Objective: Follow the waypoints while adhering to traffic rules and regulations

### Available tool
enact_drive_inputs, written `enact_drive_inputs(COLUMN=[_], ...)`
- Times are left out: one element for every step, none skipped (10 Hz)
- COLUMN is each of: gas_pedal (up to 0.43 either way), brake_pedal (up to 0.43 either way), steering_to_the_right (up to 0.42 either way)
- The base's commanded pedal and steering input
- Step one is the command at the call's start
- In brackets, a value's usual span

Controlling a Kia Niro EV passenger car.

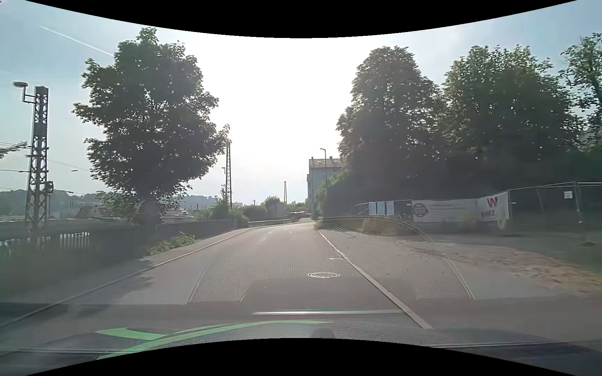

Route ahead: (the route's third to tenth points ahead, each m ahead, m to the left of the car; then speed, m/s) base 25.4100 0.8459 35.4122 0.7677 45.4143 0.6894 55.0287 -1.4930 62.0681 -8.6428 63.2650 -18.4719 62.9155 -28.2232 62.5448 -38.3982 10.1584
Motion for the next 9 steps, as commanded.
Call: enact_drive_inputs(gas_pedal=[0.059, 0.047, 0.047, 0.028, 0.000, 0.000, 0.000, 0.000, 0.000], brake_pedal=[0.000, 0.000, 0.000, 0.000, 0.000, 0.000, 0.000, 0.000, 0.000], steering_to_the_right=[-0.008, -0.010, -0.010, -0.010, -0.009, -0.006, -0.005, -0.005, -0.005])
